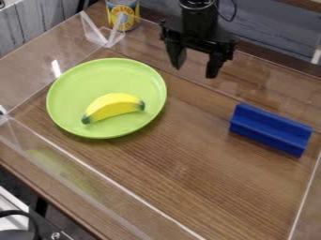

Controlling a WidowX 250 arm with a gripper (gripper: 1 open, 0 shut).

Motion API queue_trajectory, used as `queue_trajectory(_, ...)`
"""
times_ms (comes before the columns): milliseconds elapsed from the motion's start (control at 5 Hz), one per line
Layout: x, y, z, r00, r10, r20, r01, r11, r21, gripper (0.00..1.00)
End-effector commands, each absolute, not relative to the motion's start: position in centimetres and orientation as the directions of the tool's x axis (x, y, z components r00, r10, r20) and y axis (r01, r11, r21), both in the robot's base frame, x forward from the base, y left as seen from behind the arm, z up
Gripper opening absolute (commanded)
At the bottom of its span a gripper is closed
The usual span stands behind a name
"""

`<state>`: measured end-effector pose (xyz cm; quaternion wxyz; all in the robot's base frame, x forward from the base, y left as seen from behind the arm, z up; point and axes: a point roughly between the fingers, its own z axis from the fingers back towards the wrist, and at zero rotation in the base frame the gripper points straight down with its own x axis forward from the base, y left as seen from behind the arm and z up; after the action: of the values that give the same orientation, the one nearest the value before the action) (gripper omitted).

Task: Put the banana in the green plate

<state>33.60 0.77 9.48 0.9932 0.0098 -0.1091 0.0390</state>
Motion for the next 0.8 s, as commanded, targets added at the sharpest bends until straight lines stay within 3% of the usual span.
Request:
queue_trajectory(0,33.7,1.7,10.0,0.967,0.084,0.241,-0.091,0.996,0.021,1.00)
queue_trajectory(600,33.6,2.9,10.3,0.976,0.023,0.214,-0.029,0.999,0.027,1.00)
